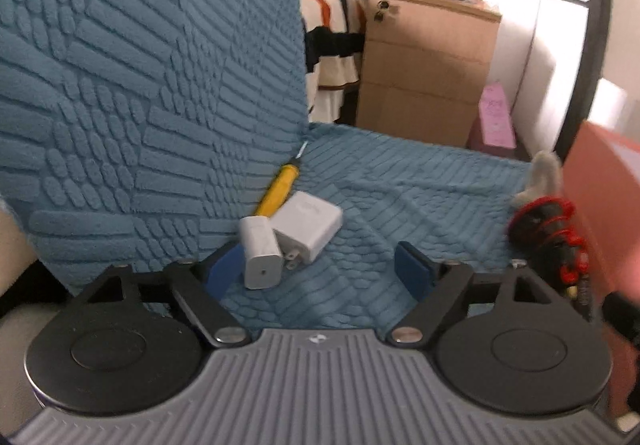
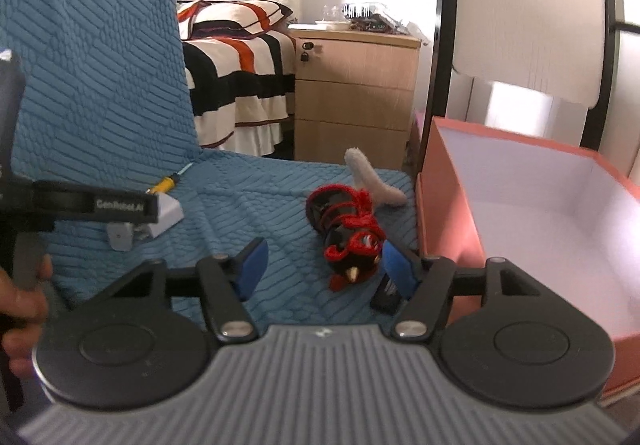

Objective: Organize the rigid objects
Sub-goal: 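Approach the red-black toy with the right gripper while the left approaches the white charger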

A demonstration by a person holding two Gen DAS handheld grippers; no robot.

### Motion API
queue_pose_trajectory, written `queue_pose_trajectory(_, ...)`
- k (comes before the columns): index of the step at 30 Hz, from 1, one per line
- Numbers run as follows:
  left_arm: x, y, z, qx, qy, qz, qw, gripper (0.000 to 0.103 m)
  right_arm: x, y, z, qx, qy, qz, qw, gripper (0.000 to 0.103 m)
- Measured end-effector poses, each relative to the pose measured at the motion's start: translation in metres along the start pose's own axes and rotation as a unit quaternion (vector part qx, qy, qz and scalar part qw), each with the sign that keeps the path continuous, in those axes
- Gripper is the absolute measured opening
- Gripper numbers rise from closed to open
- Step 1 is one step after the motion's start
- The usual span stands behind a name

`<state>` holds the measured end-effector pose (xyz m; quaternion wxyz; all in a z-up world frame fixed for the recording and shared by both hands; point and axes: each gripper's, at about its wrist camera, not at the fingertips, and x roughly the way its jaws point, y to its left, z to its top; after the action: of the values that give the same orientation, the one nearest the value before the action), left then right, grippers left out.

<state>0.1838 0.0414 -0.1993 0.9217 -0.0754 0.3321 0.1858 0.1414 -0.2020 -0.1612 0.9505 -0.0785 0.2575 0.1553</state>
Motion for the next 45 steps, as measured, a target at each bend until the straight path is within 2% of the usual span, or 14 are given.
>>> queue_pose_trajectory(4, 0.014, 0.005, -0.002, 0.007, 0.003, 0.025, 0.9997, 0.079, 0.018, 0.004, 0.005, -0.024, 0.007, -0.022, 0.999, 0.066)
queue_pose_trajectory(8, 0.028, 0.01, -0.002, 0.015, 0.015, 0.048, 0.9986, 0.075, 0.033, 0.013, 0.009, -0.049, 0.021, -0.024, 0.998, 0.066)
queue_pose_trajectory(14, 0.043, 0.009, -0.006, 0.037, 0.023, 0.068, 0.9967, 0.074, 0.06, 0.029, 0.012, -0.099, 0.045, -0.047, 0.993, 0.066)
queue_pose_trajectory(18, 0.054, 0.008, -0.008, 0.044, 0.026, 0.083, 0.9952, 0.067, 0.076, 0.031, 0.009, -0.129, 0.056, -0.078, 0.987, 0.066)
queue_pose_trajectory(21, 0.058, 0.013, -0.005, 0.037, 0.026, 0.088, 0.9951, 0.062, 0.087, 0.029, 0.006, -0.137, 0.073, -0.085, 0.984, 0.066)
queue_pose_trajectory(27, 0.063, 0.017, -0.004, 0.027, 0.025, 0.079, 0.9962, 0.051, 0.101, 0.026, -0.001, -0.143, 0.1, -0.084, 0.981, 0.066)
queue_pose_trajectory(31, 0.062, 0.022, -0.002, 0.005, 0.036, 0.057, 0.9977, 0.037, 0.107, 0.029, -0.001, -0.152, 0.12, -0.072, 0.978, 0.069)
queue_pose_trajectory(34, 0.06, 0.025, -0.002, -0.006, 0.038, 0.047, 0.9982, 0.037, 0.107, 0.028, 0.003, -0.151, 0.123, -0.07, 0.978, 0.065)
queue_pose_trajectory(35, 0.059, 0.026, -0.002, -0.009, 0.038, 0.043, 0.9983, 0.036, 0.107, 0.029, 0.004, -0.151, 0.125, -0.069, 0.978, 0.061)
queue_pose_trajectory(36, 0.057, 0.027, -0.002, -0.013, 0.037, 0.039, 0.9985, 0.036, 0.108, 0.029, 0.005, -0.156, 0.126, -0.075, 0.977, 0.051)
queue_pose_trajectory(37, 0.055, 0.028, -0.002, -0.014, 0.035, 0.039, 0.9986, 0.036, 0.107, 0.029, 0.006, -0.159, 0.125, -0.082, 0.976, 0.048)
queue_pose_trajectory(40, 0.048, 0.029, 0.002, -0.022, 0.023, 0.035, 0.9989, 0.035, 0.103, 0.024, 0.013, -0.132, 0.132, -0.061, 0.98, 0.048)
queue_pose_trajectory(45, 0.032, 0.024, 0.005, -0.018, 0.0, 0.019, 0.9997, 0.033, 0.093, 0.025, 0.025, -0.124, 0.117, -0.051, 0.984, 0.047)
